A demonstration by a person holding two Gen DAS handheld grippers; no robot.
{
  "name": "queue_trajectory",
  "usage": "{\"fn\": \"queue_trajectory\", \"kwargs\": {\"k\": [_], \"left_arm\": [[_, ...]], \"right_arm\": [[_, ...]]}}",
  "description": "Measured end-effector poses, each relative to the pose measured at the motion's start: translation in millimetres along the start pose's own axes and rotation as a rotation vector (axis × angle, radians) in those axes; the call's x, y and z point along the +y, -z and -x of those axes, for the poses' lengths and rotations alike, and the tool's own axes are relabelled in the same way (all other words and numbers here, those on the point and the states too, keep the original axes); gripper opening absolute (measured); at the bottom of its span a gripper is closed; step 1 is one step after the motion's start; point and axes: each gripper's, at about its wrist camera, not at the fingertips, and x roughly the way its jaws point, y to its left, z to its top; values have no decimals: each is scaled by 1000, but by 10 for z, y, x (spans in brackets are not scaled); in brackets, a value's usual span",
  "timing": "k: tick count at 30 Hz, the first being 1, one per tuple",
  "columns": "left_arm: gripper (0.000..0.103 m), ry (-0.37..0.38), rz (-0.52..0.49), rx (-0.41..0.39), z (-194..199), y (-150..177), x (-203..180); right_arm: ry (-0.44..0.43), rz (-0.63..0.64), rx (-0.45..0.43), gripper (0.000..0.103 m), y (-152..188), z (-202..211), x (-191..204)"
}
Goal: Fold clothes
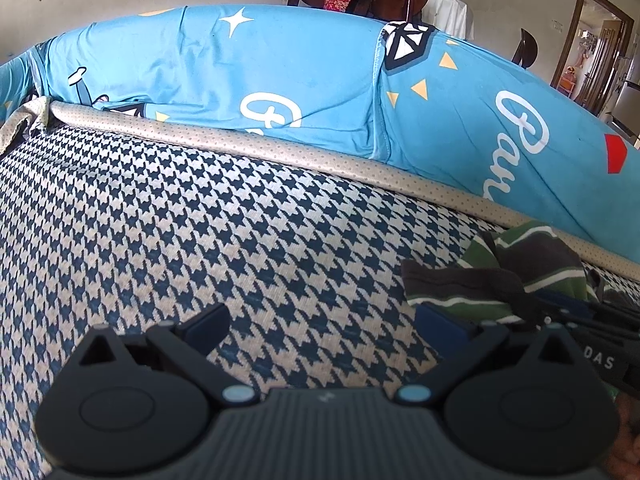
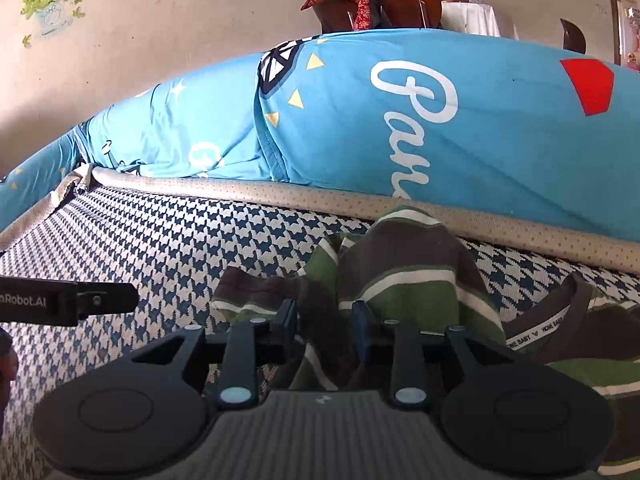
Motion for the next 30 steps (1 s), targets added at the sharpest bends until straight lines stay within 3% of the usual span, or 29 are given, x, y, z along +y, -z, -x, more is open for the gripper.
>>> {"fn": "queue_trajectory", "kwargs": {"k": [8,11,13,20,25,30], "left_arm": [[103,5,-8,-5,51,0,-7],[103,0,-4,-11,79,5,19],[103,-3,0,-19,106,5,46],[103,-48,5,-71,252,-5,235],[103,-109,10,-116,377,-35,506],[103,-177,48,-135,431,-72,816]], "right_arm": [[32,21,6,30,37,-37,60],[27,22,5,10,43,-40,94],[20,31,-13,8,37,3,156],[-111,-33,-111,7,-93,197,527],[-183,-13,-150,7,-116,195,1019],[-253,13,-84,9,-1,14,1419]]}}
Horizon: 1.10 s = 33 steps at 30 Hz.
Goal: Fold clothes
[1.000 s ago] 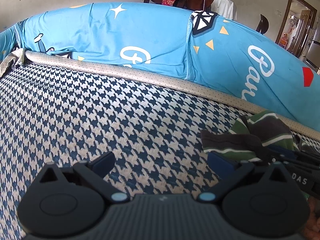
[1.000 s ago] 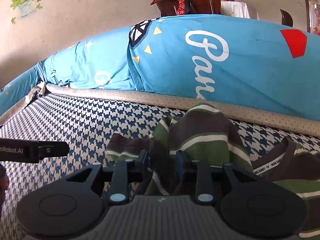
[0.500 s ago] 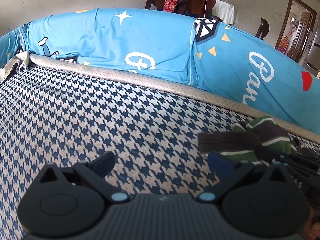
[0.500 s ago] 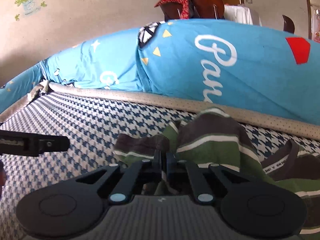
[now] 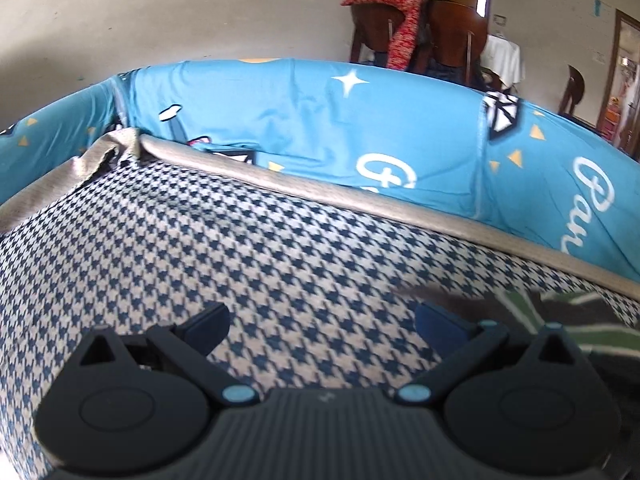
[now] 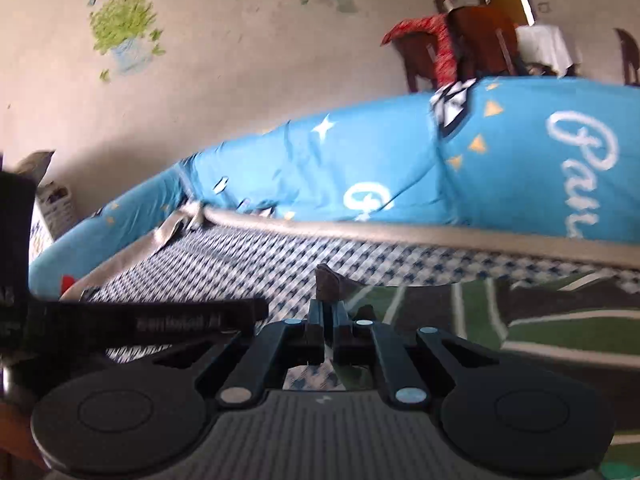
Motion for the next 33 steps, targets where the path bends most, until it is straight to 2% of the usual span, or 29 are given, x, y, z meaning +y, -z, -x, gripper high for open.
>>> {"fn": "queue_trajectory", "kwargs": {"k": [5,10,17,24,29,33], "left_arm": [[103,-15,29,-6,21,-37,161],[103,20,27,-6,82,-24,81],[103,98,-47,8,137,89,-354],[103,171,-57,46,103,174,-778],[103,211,-74,83,34,231,-1033],[103,220,-94,101,-16,267,-1172]], "right_arm": [[-49,15,81,11,76,-55,87],[-4,44,64,12,47,202,84],[158,10,12,12,26,763,-382],[364,-115,-67,12,-16,1251,-1186],[468,-171,-71,12,24,1374,-1612],[508,-180,-63,12,49,1372,-1782]]}}
